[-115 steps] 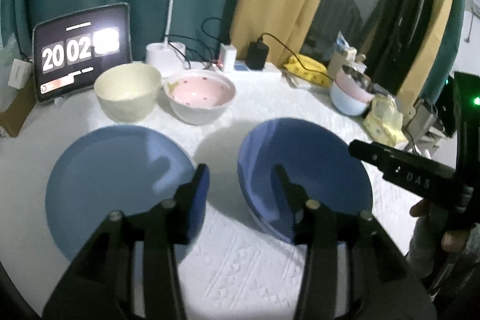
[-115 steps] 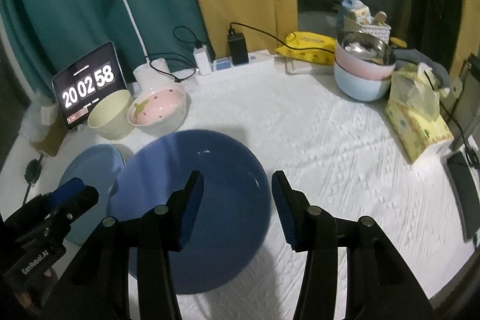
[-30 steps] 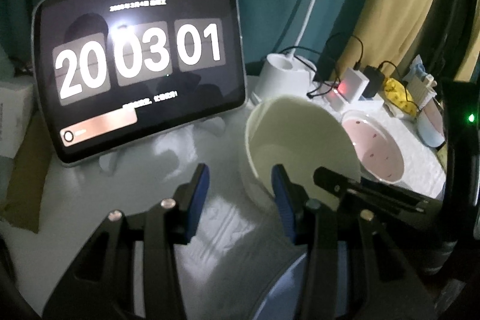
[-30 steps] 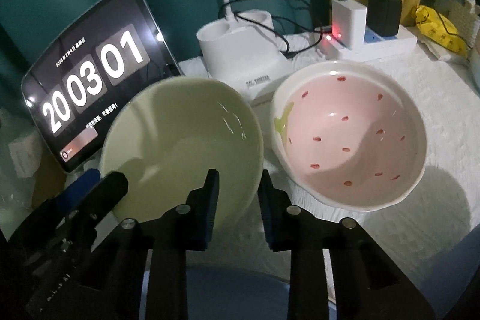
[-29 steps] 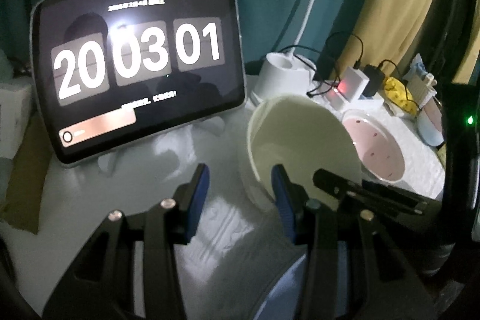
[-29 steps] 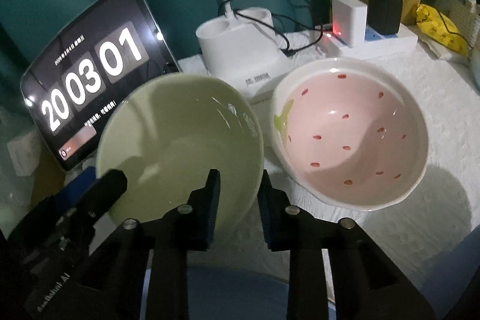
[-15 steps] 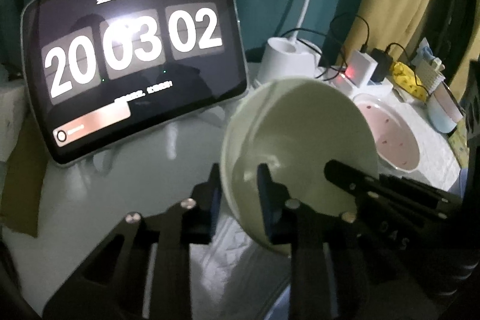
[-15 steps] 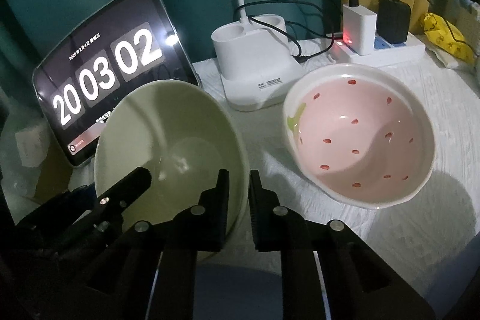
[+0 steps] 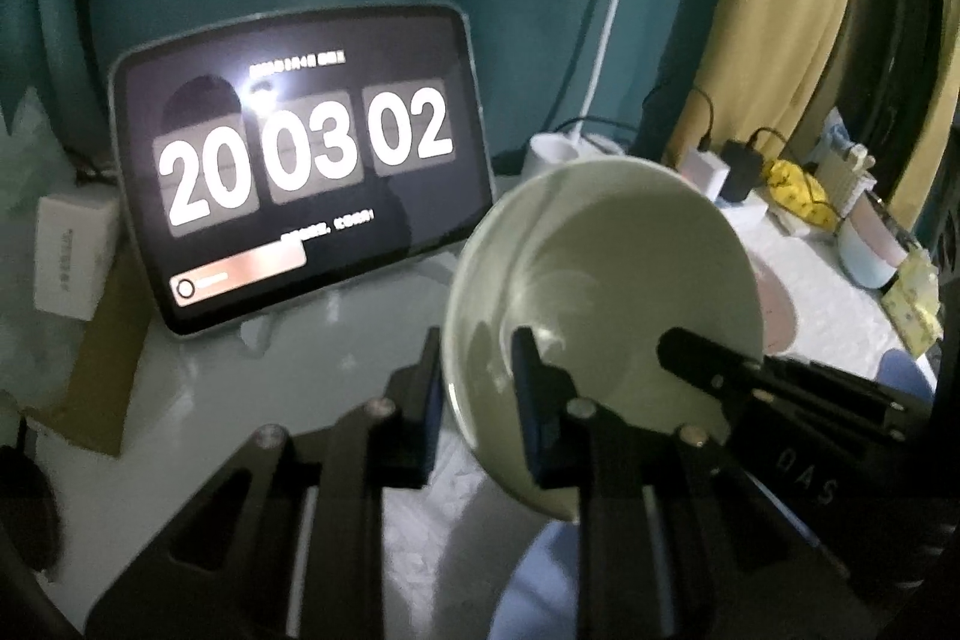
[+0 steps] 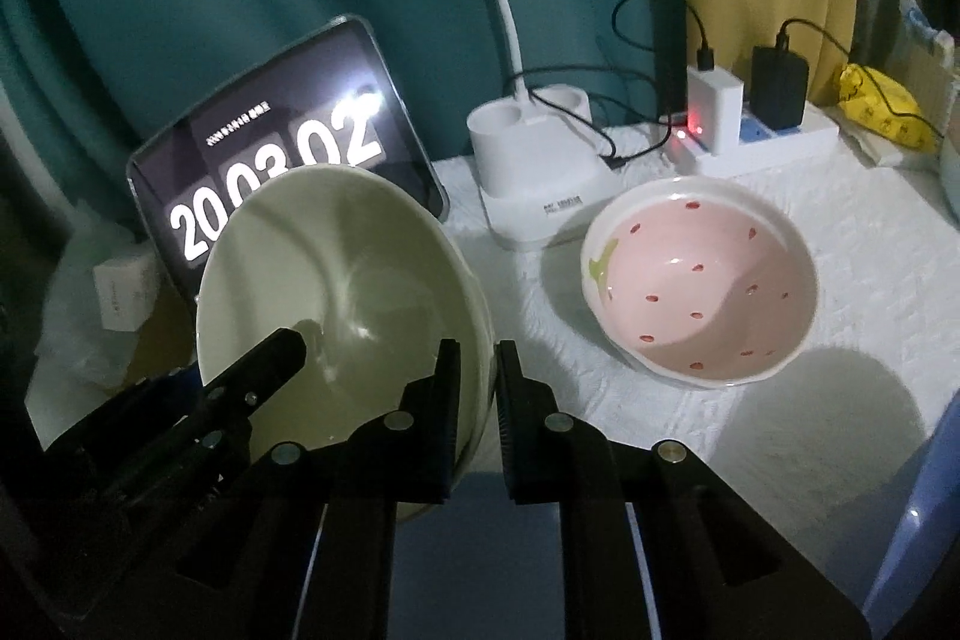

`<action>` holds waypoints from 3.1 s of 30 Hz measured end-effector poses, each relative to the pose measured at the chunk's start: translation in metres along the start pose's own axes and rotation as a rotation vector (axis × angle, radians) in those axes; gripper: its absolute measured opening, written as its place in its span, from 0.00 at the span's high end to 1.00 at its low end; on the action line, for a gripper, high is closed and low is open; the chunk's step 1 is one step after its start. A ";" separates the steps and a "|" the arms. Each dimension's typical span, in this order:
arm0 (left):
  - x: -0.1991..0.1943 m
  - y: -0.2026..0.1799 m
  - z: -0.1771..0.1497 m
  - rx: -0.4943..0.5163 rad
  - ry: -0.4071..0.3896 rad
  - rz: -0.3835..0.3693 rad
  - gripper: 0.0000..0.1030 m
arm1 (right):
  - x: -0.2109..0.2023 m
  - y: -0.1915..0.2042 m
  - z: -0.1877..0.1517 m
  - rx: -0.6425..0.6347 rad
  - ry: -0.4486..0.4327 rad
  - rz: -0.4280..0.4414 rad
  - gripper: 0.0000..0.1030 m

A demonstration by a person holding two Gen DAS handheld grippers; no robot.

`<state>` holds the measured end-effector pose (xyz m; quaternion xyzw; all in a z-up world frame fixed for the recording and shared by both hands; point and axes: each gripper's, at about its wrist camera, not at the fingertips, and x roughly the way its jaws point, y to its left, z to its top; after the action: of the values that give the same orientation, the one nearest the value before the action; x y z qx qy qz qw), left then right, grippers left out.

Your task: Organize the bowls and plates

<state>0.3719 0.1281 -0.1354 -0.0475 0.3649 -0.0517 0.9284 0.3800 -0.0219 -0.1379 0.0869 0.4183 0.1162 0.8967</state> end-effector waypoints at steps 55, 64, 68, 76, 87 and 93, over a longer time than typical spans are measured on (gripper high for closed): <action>-0.095 -0.176 -0.035 0.103 -0.045 -0.110 0.79 | -0.167 -0.136 -0.047 0.111 -0.138 0.005 0.88; -0.088 -0.207 -0.048 0.129 -0.013 -0.132 0.79 | -0.175 -0.166 -0.060 0.156 -0.127 -0.015 0.88; -0.085 -0.218 -0.054 0.142 0.003 -0.140 0.79 | -0.176 -0.178 -0.068 0.166 -0.114 -0.022 0.88; -0.074 -0.240 -0.068 0.177 0.042 -0.138 0.79 | -0.175 -0.204 -0.082 0.219 -0.080 -0.020 0.88; -0.054 -0.261 -0.083 0.221 0.110 -0.130 0.79 | -0.163 -0.231 -0.090 0.259 0.005 -0.039 0.87; -0.046 -0.264 -0.085 0.230 0.138 -0.111 0.79 | -0.164 -0.233 -0.087 0.245 0.012 -0.062 0.83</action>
<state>0.2637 -0.1318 -0.1334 0.0426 0.4164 -0.1476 0.8961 0.2421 -0.2857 -0.1326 0.1821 0.4371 0.0372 0.8800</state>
